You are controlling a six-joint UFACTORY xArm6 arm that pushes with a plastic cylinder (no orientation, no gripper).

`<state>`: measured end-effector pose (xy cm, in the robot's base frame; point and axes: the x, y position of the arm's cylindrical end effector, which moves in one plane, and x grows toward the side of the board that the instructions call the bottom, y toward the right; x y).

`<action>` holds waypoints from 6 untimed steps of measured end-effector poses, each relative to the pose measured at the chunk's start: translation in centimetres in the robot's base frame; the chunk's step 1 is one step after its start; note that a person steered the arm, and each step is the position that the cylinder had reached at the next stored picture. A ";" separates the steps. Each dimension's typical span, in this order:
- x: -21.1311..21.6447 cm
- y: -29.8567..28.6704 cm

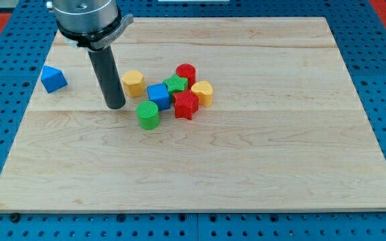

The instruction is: Nudge the green circle along with the blue cube a bit up

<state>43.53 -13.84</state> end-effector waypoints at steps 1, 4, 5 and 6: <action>1.4 -1.4; 6.2 2.8; 5.8 5.6; 4.5 6.9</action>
